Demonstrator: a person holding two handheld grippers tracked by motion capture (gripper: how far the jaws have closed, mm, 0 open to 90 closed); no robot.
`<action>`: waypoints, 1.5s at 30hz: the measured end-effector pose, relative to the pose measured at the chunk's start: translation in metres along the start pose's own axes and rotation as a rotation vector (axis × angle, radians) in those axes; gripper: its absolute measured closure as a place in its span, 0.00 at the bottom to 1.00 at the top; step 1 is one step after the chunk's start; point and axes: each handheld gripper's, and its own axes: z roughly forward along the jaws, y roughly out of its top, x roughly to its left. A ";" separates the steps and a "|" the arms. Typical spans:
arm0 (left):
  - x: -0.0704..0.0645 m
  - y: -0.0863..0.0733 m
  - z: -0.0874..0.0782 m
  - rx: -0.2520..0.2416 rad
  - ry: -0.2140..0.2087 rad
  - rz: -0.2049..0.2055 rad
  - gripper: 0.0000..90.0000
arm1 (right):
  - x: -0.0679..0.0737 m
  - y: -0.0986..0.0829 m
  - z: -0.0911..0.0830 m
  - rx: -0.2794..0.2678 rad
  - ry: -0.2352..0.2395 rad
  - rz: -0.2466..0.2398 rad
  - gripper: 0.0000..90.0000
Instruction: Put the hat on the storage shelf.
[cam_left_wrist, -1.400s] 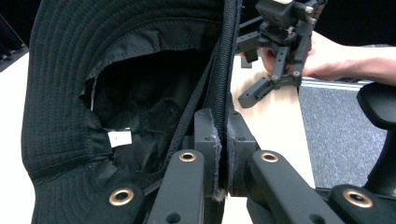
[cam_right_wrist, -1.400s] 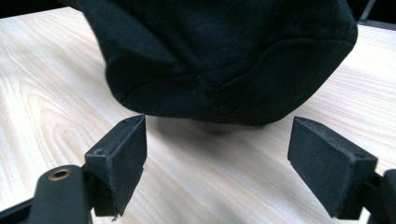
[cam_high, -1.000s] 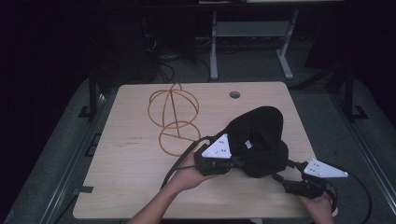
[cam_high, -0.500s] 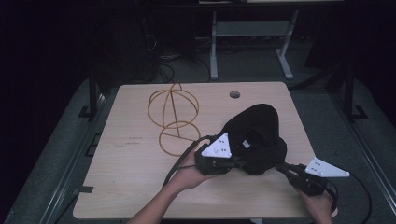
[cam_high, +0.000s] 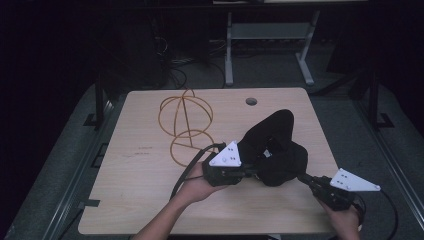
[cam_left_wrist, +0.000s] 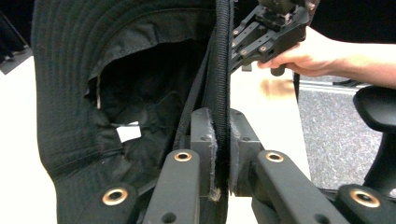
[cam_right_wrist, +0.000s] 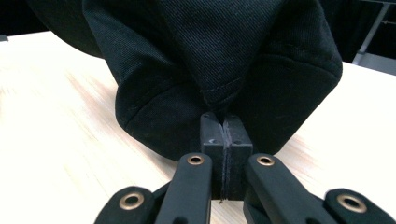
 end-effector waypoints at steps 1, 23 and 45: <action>0.000 0.000 -0.001 0.000 0.005 -0.001 0.90 | 0.000 0.000 0.000 -0.010 0.001 -0.004 1.00; 0.004 -0.009 -0.007 0.042 0.051 -0.005 0.76 | -0.001 0.009 -0.005 -0.043 0.017 -0.022 1.00; 0.005 -0.020 -0.013 0.068 0.076 -0.028 0.60 | -0.001 0.026 -0.009 -0.068 0.030 -0.040 1.00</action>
